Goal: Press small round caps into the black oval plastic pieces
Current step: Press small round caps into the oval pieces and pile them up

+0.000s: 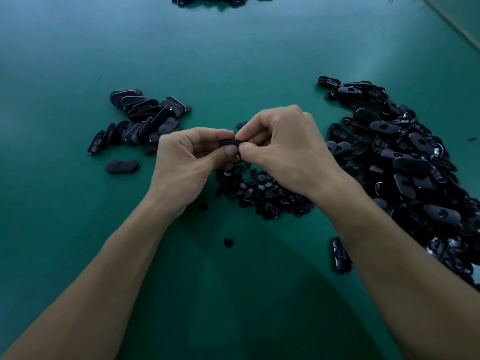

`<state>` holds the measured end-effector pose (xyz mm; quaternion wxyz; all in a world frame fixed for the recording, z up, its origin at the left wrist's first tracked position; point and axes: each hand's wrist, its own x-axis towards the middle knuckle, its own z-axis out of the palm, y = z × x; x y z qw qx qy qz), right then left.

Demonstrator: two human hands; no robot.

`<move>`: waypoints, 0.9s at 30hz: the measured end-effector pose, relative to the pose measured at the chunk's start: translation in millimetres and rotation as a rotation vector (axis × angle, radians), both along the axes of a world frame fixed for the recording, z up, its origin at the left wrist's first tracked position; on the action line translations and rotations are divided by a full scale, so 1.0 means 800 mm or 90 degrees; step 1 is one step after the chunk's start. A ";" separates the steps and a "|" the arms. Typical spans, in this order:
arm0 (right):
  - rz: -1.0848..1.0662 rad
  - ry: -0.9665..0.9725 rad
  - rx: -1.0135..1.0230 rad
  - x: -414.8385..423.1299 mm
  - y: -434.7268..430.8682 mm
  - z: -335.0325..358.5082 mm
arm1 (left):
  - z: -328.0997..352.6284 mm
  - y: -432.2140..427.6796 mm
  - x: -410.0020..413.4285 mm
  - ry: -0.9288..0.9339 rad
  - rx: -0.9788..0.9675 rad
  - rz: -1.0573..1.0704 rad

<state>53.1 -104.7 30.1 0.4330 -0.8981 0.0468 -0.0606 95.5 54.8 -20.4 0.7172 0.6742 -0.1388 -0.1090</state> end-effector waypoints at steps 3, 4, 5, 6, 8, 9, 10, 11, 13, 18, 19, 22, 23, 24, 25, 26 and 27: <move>-0.006 0.005 0.008 0.000 0.002 0.002 | 0.000 0.001 0.000 0.009 -0.008 0.011; -0.006 0.008 0.006 0.001 0.002 0.002 | 0.001 0.001 0.000 0.011 -0.012 0.015; -0.005 0.010 0.002 0.000 0.001 0.003 | 0.001 0.001 -0.001 0.012 -0.014 0.020; -0.003 0.012 -0.003 0.000 0.000 0.004 | 0.001 0.001 -0.001 0.009 -0.013 0.026; 0.003 0.015 -0.005 -0.002 -0.002 0.005 | 0.001 0.001 -0.002 -0.010 -0.004 0.035; 0.007 0.016 -0.002 -0.003 -0.003 0.006 | 0.001 0.001 -0.002 -0.024 0.004 0.038; 0.011 0.016 0.002 -0.003 -0.004 0.007 | 0.001 0.001 -0.002 -0.040 0.012 0.043; 0.015 0.014 0.004 -0.003 -0.004 0.007 | 0.000 0.001 -0.002 -0.057 0.020 0.047; 0.022 0.009 0.000 -0.003 -0.006 0.009 | -0.002 0.001 -0.002 -0.096 0.041 0.067; -0.070 0.044 -0.208 0.005 -0.037 0.004 | -0.006 0.015 0.013 -0.160 0.099 0.224; -0.111 0.073 -0.284 0.007 -0.049 0.001 | -0.005 0.020 0.018 -0.170 0.118 0.257; -0.220 0.206 -0.407 0.012 -0.078 -0.006 | -0.003 0.032 0.027 -0.213 0.201 0.321; -0.238 0.252 -0.416 0.013 -0.084 -0.009 | -0.002 0.034 0.028 -0.230 0.238 0.333; -0.248 0.290 -0.422 0.014 -0.087 -0.012 | -0.001 0.036 0.028 -0.244 0.280 0.342; -0.253 0.314 -0.430 0.014 -0.089 -0.015 | 0.000 0.038 0.029 -0.251 0.320 0.350; -0.256 0.320 -0.441 0.013 -0.090 -0.017 | 0.001 0.039 0.029 -0.244 0.356 0.357; -0.258 0.309 -0.451 0.012 -0.090 -0.019 | 0.002 0.040 0.029 -0.231 0.388 0.364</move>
